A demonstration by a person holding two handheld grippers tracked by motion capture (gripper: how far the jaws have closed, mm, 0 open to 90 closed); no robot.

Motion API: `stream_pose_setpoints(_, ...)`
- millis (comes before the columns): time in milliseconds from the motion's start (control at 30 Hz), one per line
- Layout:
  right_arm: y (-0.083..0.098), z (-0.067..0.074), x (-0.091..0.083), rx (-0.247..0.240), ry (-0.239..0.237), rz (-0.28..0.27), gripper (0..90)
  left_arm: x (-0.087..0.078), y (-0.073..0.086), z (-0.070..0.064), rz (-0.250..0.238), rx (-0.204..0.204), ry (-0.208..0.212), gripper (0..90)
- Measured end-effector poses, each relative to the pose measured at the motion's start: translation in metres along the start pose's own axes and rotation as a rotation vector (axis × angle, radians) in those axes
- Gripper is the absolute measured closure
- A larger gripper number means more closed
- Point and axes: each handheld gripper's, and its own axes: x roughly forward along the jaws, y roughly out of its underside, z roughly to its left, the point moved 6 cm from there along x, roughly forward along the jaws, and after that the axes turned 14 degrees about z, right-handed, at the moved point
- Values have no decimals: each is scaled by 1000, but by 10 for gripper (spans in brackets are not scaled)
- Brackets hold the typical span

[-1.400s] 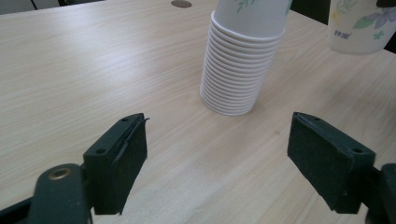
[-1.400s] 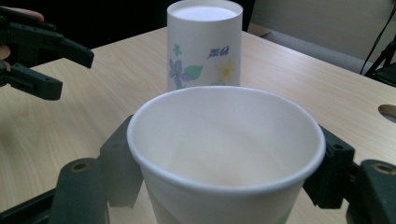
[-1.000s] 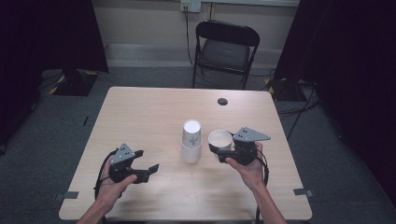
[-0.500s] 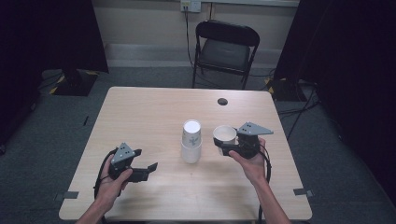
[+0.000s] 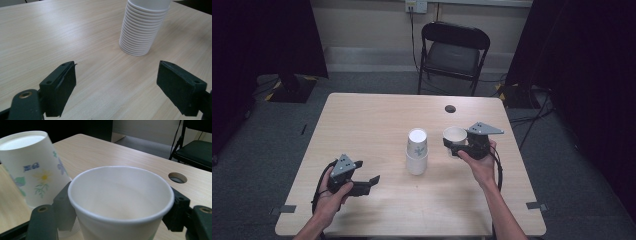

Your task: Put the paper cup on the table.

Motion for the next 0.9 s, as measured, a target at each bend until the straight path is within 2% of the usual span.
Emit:
stream_pose_setpoints(167, -3, -11, 12, 19, 6, 5, 271, 0, 1, 2, 0, -2, -3, 157)
stream_pose_setpoints(367, -2, -19, 28, 29, 19, 36, 269, 1, 0, 4, -2, -6, -7, 158)
stream_pose_setpoints(667, 15, -35, 46, 73, 58, 87, 266, 2, 0, 2, 2, -4, -5, 158)
stream_pose_setpoints(900, 20, -39, 60, 85, 68, 106, 263, 3, 0, 3, 5, -1, -4, 158)
